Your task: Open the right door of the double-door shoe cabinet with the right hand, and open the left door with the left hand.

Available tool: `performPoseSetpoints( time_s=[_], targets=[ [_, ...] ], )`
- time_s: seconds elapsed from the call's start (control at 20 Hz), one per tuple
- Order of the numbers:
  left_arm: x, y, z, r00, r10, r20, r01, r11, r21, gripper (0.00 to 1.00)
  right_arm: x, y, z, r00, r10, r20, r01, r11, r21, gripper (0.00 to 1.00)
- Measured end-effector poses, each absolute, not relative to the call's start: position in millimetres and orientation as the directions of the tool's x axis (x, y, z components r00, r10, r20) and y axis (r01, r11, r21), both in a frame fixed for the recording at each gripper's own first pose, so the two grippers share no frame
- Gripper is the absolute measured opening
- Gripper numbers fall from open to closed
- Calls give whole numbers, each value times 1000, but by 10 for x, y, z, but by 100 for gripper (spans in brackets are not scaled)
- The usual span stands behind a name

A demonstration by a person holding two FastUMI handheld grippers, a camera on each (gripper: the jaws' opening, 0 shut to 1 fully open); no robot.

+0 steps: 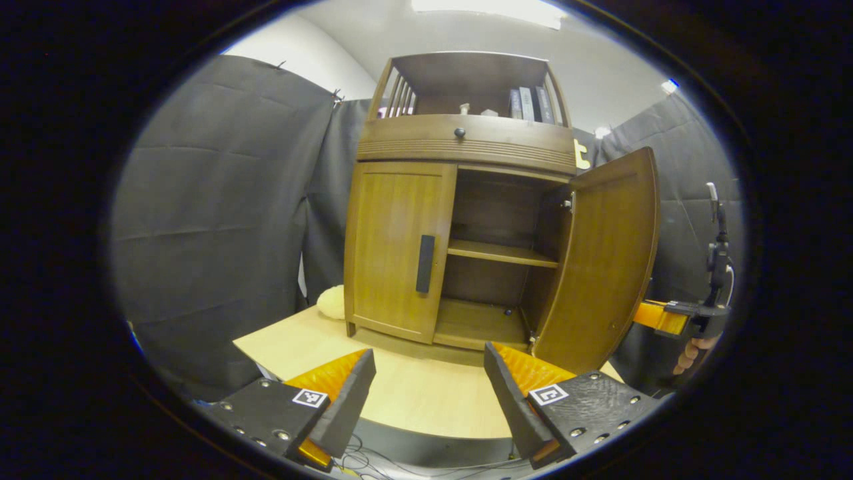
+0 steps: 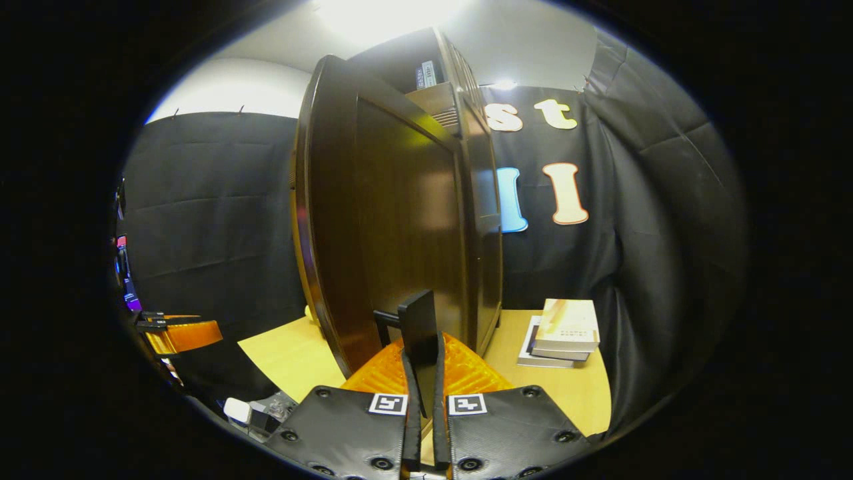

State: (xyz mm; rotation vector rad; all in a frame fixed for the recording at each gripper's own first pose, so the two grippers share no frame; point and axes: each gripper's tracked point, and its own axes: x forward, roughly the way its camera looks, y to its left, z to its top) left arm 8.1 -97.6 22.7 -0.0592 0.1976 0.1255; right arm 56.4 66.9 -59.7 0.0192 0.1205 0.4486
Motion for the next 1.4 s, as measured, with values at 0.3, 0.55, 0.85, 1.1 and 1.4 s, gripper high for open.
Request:
performPoseSetpoints(
  time_s=[0.3, 0.55, 0.85, 1.1, 1.4],
  targets=[
    [91, -967, 222, 976, 92, -198, -97, 995, -16, 96, 575, 637, -593, 900, 421, -109, -419, 907, 39, 7],
    [131, -967, 187, 975, 71, -211, -76, 997, -13, 96, 562, 612, -614, 916, 383, -123, -379, 924, 52, 9],
    [143, -895, 113, 968, 52, -245, -56, 998, -11, 94, 510, 532, -665, 931, 324, -167, -318, 946, 58, 8],
    [282, -895, 144, 972, -1, -237, -9, 999, -44, 96, 342, 454, -761, 936, 261, -236, -258, 965, 46, 8],
    [554, -834, 168, 973, -99, -209, 94, 995, -35, 96, 212, 408, -622, 948, 216, -234, -233, 972, -44, 7]
  ],
)
